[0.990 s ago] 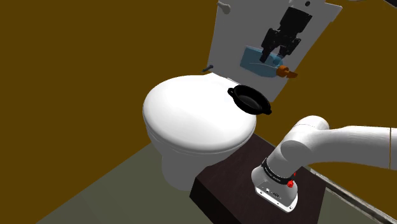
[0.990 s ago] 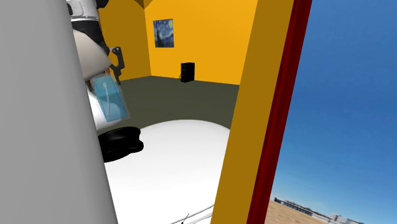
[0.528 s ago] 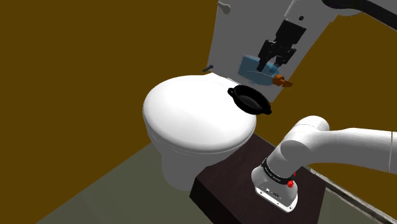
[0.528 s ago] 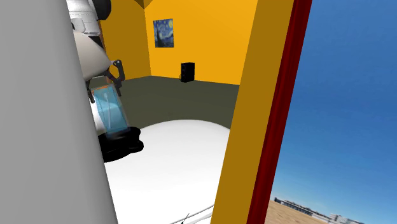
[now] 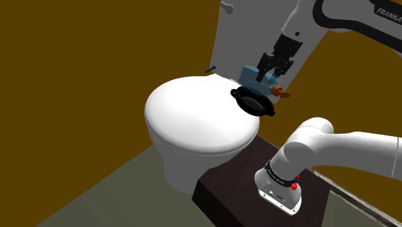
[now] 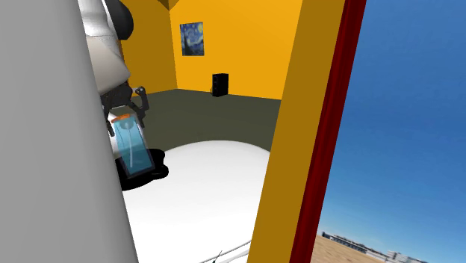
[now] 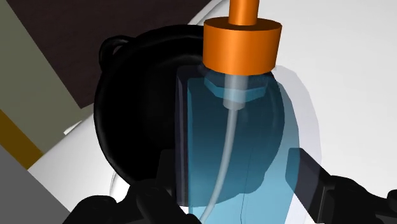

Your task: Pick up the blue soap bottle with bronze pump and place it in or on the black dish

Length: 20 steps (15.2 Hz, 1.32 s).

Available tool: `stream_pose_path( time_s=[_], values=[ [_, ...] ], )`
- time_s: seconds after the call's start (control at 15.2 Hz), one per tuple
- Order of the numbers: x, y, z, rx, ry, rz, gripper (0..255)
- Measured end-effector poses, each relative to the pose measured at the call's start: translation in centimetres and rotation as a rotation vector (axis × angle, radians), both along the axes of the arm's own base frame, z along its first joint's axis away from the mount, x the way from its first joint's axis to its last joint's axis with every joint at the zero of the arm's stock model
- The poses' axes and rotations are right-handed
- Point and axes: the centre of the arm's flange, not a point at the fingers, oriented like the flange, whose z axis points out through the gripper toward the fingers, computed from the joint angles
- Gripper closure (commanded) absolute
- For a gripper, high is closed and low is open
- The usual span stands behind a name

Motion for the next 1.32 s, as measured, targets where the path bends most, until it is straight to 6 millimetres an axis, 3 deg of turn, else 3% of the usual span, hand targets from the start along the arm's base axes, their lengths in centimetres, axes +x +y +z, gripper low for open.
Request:
stream_pose_path(
  time_s=[0.2, 0.53, 0.59, 0.99, 1.32],
  values=[
    [0.0, 0.0, -1.3, 0.000, -0.002, 0.000, 255],
    [0.0, 0.0, -1.5, 0.000, -0.002, 0.000, 255],
    [0.0, 0.0, -1.5, 0.000, -0.001, 0.000, 0],
    [0.0, 0.0, -1.6, 0.000, -0.001, 0.000, 0],
    [-0.3, -0.5, 2.9, 0.000, -0.001, 0.000, 0]
  ],
)
